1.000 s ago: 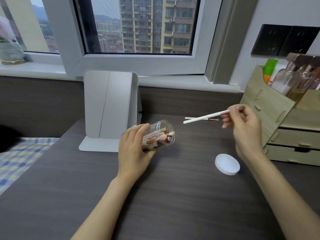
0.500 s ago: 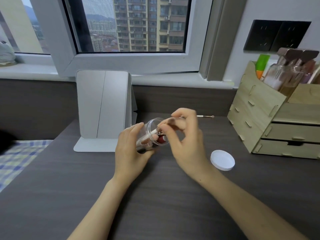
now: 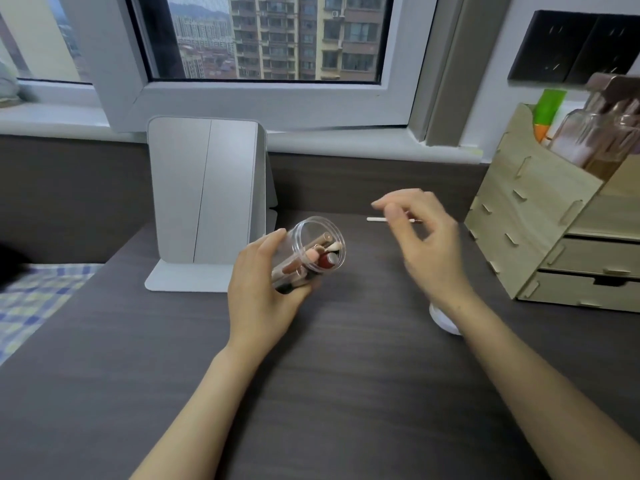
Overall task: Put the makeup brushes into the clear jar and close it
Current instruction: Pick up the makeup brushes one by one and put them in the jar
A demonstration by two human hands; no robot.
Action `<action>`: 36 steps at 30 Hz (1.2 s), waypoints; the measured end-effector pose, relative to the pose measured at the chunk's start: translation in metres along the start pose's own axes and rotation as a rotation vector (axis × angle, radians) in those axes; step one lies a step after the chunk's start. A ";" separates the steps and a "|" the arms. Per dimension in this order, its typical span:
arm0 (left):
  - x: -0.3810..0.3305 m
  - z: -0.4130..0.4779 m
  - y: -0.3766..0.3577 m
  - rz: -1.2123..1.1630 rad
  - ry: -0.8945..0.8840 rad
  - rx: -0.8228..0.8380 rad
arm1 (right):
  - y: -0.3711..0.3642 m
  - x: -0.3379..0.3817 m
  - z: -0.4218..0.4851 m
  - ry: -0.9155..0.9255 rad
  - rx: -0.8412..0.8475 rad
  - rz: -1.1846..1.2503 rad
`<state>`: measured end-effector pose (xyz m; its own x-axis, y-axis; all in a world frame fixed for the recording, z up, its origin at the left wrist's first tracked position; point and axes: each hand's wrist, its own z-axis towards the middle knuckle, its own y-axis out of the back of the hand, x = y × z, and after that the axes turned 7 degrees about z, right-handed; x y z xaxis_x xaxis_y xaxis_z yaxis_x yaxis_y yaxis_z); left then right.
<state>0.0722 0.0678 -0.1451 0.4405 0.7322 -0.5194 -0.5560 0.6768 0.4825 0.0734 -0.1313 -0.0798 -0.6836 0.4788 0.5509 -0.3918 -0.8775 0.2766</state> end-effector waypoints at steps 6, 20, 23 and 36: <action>0.002 0.002 -0.003 0.010 0.033 -0.014 | 0.021 -0.148 0.025 -0.484 0.287 -0.734; 0.005 0.003 -0.012 0.065 -0.090 -0.022 | 0.020 -0.186 0.028 -0.154 0.571 -1.176; 0.005 0.002 -0.011 0.061 -0.085 -0.029 | 0.026 -0.153 0.024 -0.331 0.332 -0.848; 0.000 0.001 -0.006 0.044 -0.060 -0.033 | 0.042 0.063 0.020 -0.234 0.004 0.186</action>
<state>0.0766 0.0638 -0.1475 0.4561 0.7652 -0.4544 -0.5982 0.6416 0.4801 0.0259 -0.1387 -0.0176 -0.5829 0.2911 0.7586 -0.2700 -0.9500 0.1570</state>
